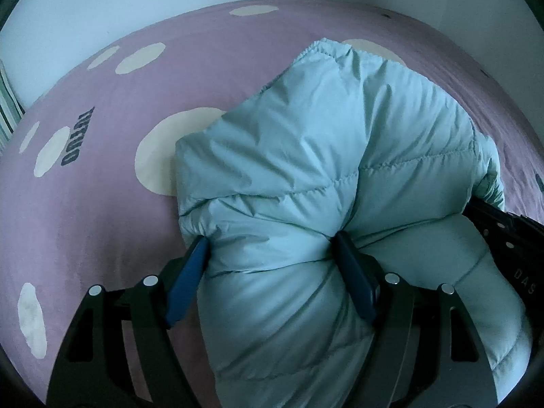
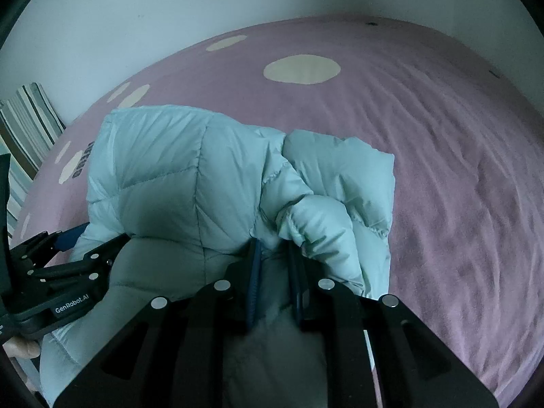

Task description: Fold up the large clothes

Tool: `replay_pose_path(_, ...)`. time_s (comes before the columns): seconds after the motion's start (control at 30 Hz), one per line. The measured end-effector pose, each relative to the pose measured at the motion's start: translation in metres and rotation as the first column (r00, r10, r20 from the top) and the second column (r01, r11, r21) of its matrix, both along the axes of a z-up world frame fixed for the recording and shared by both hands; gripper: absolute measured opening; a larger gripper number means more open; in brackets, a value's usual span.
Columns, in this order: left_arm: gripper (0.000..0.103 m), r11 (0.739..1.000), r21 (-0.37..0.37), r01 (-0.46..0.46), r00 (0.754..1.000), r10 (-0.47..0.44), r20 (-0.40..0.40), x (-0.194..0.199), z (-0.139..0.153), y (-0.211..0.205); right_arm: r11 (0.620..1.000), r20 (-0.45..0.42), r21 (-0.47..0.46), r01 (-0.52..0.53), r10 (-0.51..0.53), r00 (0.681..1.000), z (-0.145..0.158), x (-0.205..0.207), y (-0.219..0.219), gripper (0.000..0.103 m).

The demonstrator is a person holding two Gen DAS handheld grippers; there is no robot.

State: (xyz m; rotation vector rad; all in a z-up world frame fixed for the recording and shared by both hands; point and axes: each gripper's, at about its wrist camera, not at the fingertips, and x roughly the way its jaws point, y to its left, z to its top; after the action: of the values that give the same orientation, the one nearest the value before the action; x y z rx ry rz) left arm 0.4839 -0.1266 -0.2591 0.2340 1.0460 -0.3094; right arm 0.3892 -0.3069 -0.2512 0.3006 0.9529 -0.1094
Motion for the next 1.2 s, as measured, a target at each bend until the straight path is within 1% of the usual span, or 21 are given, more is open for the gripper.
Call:
replay_pose_path(0.2, 0.076, 1.000, -0.008, 0.000, 1.000, 0.000, -0.005, 0.004, -0.003, 0.002, 1.000, 0.004, -0.009, 0.008, -0.008, 1.000, -0.002, -0.001, 0.002, 0.016)
replay_pose_path(0.3, 0.076, 1.000, -0.015, 0.000, 1.000, 0.000, 0.001, 0.003, 0.004, 0.003, 1.000, 0.010, -0.017, 0.013, -0.013, 1.000, 0.000, -0.002, 0.003, 0.017)
replay_pose_path(0.37, 0.076, 1.000, -0.015, -0.003, 1.000, 0.004, 0.017, -0.001, 0.011, 0.006, 0.999, 0.020, -0.041, 0.010, -0.009, 1.000, 0.007, -0.005, 0.007, 0.017)
replay_pose_path(0.43, 0.076, 1.000, -0.017, -0.019, 0.999, 0.019, 0.033, -0.008, 0.021, 0.012, 0.998, 0.033, -0.061, 0.010, -0.008, 0.999, 0.015, -0.010, 0.010, 0.022)
replay_pose_path(0.47, 0.077, 0.999, -0.024, -0.034, 0.999, 0.035, 0.038, -0.011, 0.027, 0.017, 0.998, 0.042, -0.063, 0.010, -0.007, 0.999, 0.019, -0.013, 0.010, 0.031)
replay_pose_path(0.5, 0.077, 0.998, -0.038, -0.049, 0.998, 0.051, 0.043, -0.016, 0.033, 0.024, 0.998, 0.058, -0.058, 0.013, -0.010, 0.998, 0.026, -0.018, 0.010, 0.042)
replay_pose_path(0.53, 0.079, 0.997, -0.050, -0.058, 0.997, 0.060, 0.047, -0.020, 0.038, 0.029, 0.998, 0.074, -0.052, 0.021, -0.017, 0.997, 0.032, -0.024, 0.010, 0.048)
replay_pose_path(0.57, 0.081, 0.996, -0.065, -0.067, 0.996, 0.070, 0.052, -0.025, 0.043, 0.037, 0.998, 0.093, -0.047, 0.030, -0.026, 0.995, 0.038, -0.032, 0.009, 0.058)
replay_pose_path(0.6, 0.083, 0.993, -0.081, -0.081, 0.995, 0.086, 0.059, -0.032, 0.049, 0.046, 0.998, 0.111, -0.049, 0.038, -0.032, 0.993, 0.044, -0.039, 0.009, 0.061)
replay_pose_path(0.7, 0.089, 0.988, -0.111, -0.106, 0.993, 0.111, 0.047, -0.046, 0.052, 0.062, 0.998, 0.118, -0.047, 0.043, -0.037, 0.992, 0.051, -0.054, 0.007, 0.063)
replay_pose_path(0.73, 0.092, 0.987, -0.113, -0.117, 0.992, 0.120, 0.025, -0.050, 0.049, 0.065, 0.999, 0.110, -0.027, 0.042, -0.038, 0.993, 0.050, -0.059, 0.005, 0.063)
replay_pose_path(0.77, 0.093, 0.986, -0.117, -0.122, 0.992, 0.123, 0.005, -0.054, 0.046, 0.068, 0.999, 0.101, -0.012, 0.042, -0.040, 0.994, 0.048, -0.061, 0.003, 0.063)
replay_pose_path(0.83, 0.093, 0.983, -0.136, -0.123, 0.992, 0.123, -0.006, -0.062, 0.041, 0.071, 0.999, 0.078, 0.002, 0.048, -0.048, 0.996, 0.043, -0.066, 0.001, 0.063)
replay_pose_path(0.87, 0.094, 0.982, -0.140, -0.126, 0.992, 0.127, -0.003, -0.063, 0.038, 0.072, 0.999, 0.071, 0.001, 0.052, -0.052, 0.996, 0.039, -0.068, 0.000, 0.065)
replay_pose_path(0.9, 0.095, 0.982, -0.141, -0.129, 0.992, 0.130, 0.000, -0.063, 0.035, 0.072, 0.998, 0.060, 0.004, 0.056, -0.056, 0.997, 0.035, -0.069, -0.002, 0.070)
replay_pose_path(0.93, 0.095, 0.981, -0.143, -0.129, 0.992, 0.130, -0.002, -0.063, 0.033, 0.071, 0.998, 0.054, 0.016, 0.062, -0.062, 0.997, 0.031, -0.070, -0.004, 0.071)
replay_pose_path(1.0, 0.096, 0.981, -0.151, -0.120, 0.993, 0.119, -0.018, -0.060, 0.026, 0.068, 0.996, 0.034, 0.065, 0.069, -0.071, 0.997, 0.021, -0.069, -0.009, 0.074)
replay_pose_path(1.07, 0.097, 0.979, -0.170, -0.113, 0.993, 0.107, -0.042, -0.059, 0.019, 0.065, 0.990, 0.014, 0.125, 0.069, -0.071, 0.997, 0.009, -0.067, -0.014, 0.075)
replay_pose_path(1.17, 0.098, 0.972, -0.207, -0.116, 0.991, 0.098, -0.092, -0.052, 0.006, 0.064, 0.980, -0.004, 0.185, 0.072, -0.073, 0.997, -0.005, -0.064, -0.016, 0.075)
replay_pose_path(1.2, 0.098, 0.970, -0.215, -0.114, 0.990, 0.093, -0.104, -0.050, 0.002, 0.063, 0.979, -0.004, 0.194, 0.071, -0.071, 0.997, -0.009, -0.063, -0.014, 0.073)
